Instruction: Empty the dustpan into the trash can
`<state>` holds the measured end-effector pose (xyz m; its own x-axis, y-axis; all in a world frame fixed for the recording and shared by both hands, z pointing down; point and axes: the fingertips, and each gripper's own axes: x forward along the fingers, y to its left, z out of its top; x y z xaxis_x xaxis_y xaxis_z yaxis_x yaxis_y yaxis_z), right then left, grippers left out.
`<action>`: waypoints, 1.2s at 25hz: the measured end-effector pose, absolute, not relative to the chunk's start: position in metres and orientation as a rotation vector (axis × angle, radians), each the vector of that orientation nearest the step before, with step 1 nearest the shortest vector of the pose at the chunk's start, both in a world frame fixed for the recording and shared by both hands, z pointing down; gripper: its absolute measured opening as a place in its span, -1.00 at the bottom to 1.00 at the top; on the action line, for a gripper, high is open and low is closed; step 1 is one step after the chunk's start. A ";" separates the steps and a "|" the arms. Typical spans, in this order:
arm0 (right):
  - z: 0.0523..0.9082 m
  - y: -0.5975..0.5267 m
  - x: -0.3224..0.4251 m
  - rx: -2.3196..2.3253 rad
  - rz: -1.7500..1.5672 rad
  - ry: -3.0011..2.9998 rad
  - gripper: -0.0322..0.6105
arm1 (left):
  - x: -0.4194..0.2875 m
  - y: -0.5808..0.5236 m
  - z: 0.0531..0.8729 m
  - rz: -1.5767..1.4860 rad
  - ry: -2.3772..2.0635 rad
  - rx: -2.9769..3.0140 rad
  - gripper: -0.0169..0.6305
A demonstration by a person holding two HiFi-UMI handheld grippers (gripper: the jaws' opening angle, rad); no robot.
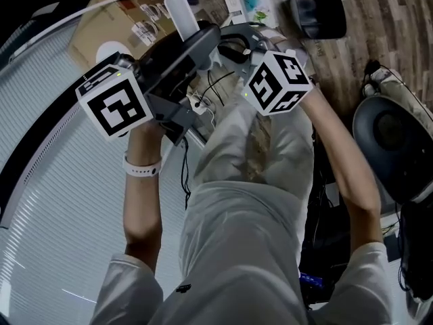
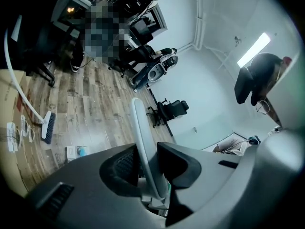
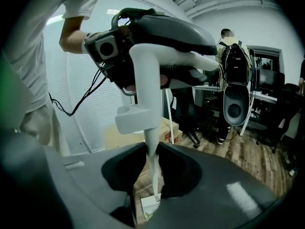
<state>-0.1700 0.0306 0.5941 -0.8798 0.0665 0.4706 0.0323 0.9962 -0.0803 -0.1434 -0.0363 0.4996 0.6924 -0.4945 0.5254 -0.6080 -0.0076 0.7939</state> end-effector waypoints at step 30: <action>0.508 0.060 -0.176 -0.082 0.048 -2.695 -0.63 | -0.151 -0.005 0.412 0.045 -0.969 1.646 -0.64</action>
